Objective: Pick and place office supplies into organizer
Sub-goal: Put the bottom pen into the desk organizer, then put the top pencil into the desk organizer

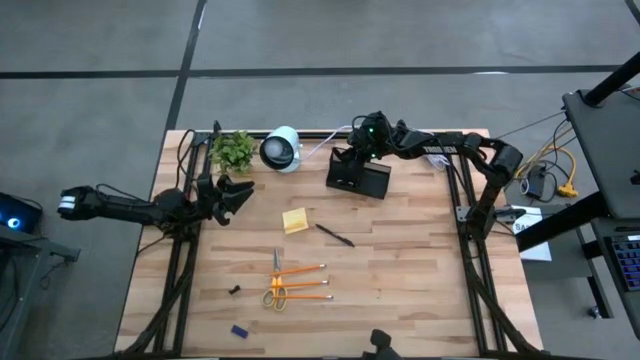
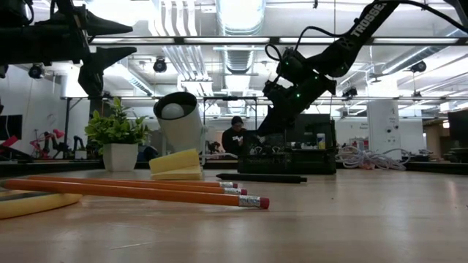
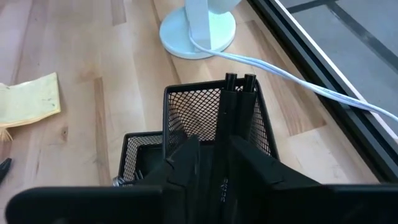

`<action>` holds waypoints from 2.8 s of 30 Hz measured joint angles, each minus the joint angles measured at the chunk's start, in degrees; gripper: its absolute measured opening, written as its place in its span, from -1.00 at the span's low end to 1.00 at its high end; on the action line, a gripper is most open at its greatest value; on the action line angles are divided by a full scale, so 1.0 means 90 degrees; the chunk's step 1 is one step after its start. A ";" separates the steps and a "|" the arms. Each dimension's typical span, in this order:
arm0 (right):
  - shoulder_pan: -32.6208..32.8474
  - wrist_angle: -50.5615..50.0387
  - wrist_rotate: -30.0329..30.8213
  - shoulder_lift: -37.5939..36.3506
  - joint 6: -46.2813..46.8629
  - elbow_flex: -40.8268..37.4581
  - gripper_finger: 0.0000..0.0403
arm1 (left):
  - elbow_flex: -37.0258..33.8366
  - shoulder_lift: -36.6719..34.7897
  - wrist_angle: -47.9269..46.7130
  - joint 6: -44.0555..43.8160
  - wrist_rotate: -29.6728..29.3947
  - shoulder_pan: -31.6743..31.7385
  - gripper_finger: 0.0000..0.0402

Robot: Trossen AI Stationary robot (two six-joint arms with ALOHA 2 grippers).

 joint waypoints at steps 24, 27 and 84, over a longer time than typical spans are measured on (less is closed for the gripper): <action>0.0050 -0.0248 -0.0371 -0.0685 0.0586 0.0294 -0.56 | 0.0000 0.0000 -0.0002 0.0005 0.0002 0.0000 -0.17; 0.0156 -0.0376 -0.0392 -0.0970 0.0711 0.0291 -0.55 | 0.0000 0.0000 -0.0002 0.0005 0.0002 0.0000 -0.17; 0.1989 0.0884 0.1571 -0.6620 0.3209 -0.3638 -0.71 | 0.3536 0.2909 -0.3083 -0.0287 0.1769 0.0002 -0.17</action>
